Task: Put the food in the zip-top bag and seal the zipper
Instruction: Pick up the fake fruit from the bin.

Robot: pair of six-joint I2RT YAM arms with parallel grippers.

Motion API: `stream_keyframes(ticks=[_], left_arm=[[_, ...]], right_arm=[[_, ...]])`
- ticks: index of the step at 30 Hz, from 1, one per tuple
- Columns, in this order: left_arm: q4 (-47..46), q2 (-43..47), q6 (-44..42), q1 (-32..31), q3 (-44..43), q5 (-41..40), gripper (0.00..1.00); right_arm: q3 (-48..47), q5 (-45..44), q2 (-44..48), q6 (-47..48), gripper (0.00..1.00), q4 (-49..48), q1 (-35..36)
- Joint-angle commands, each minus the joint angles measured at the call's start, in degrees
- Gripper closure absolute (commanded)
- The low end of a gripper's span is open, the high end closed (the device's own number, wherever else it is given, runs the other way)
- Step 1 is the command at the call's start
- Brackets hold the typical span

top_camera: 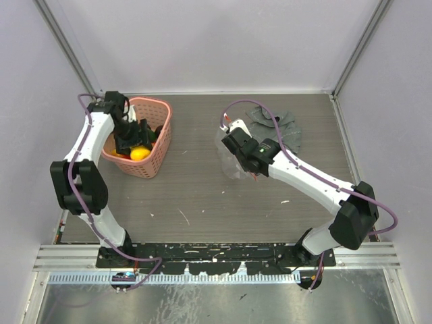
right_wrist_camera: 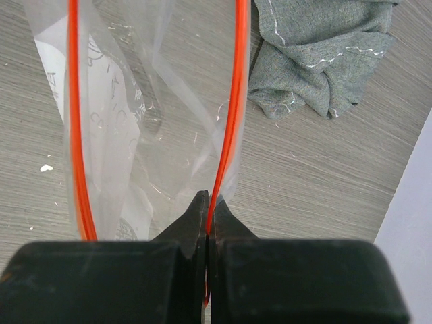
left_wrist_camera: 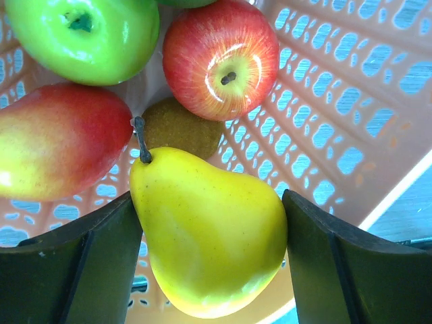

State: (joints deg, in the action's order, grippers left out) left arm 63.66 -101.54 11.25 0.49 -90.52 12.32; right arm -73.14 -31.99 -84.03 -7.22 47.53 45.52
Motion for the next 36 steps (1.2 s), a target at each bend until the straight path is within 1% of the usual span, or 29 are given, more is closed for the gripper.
stream_keyframes(ticks=[1,6,9,14,18,24,27,31,36], left_arm=[[-5.00,5.70,2.97,0.25,2.61,-1.56,0.57],[-11.46,11.57,7.34,0.23,6.09,-3.29,0.59],[-15.90,15.22,10.64,0.21,9.72,-3.70,0.61],[-25.08,20.70,15.64,0.22,16.41,-4.83,0.62],[-30.65,24.25,18.98,0.23,20.52,-5.44,0.65],[-36.76,28.35,22.79,0.21,23.84,-3.27,0.66],[-40.65,32.27,24.72,0.26,26.05,-1.96,0.67],[-44.62,35.30,27.67,0.21,29.03,1.54,0.69],[-46.38,36.59,29.78,-0.04,29.47,7.62,0.70]], right_arm=[[-1.92,-1.52,0.49,0.04,0.97,-1.83,-0.33],[-2.75,-1.28,-0.09,-0.05,0.97,-2.27,-0.32],[-3.55,-0.46,-0.66,-0.23,0.97,-2.80,-0.34],[-4.36,0.71,-1.59,-0.63,0.98,-3.68,-0.34],[-5.37,-0.05,-2.18,-1.51,1.00,-3.77,-0.30],[-9.09,-3.63,-2.98,-1.28,1.00,-2.24,0.54],[-10.85,-5.69,-3.86,-1.03,1.00,-1.13,1.09],[-11.96,-6.80,-4.54,-1.72,1.00,-0.67,1.41],[-13.14,-7.47,-5.44,-4.10,1.00,-0.65,1.74]])
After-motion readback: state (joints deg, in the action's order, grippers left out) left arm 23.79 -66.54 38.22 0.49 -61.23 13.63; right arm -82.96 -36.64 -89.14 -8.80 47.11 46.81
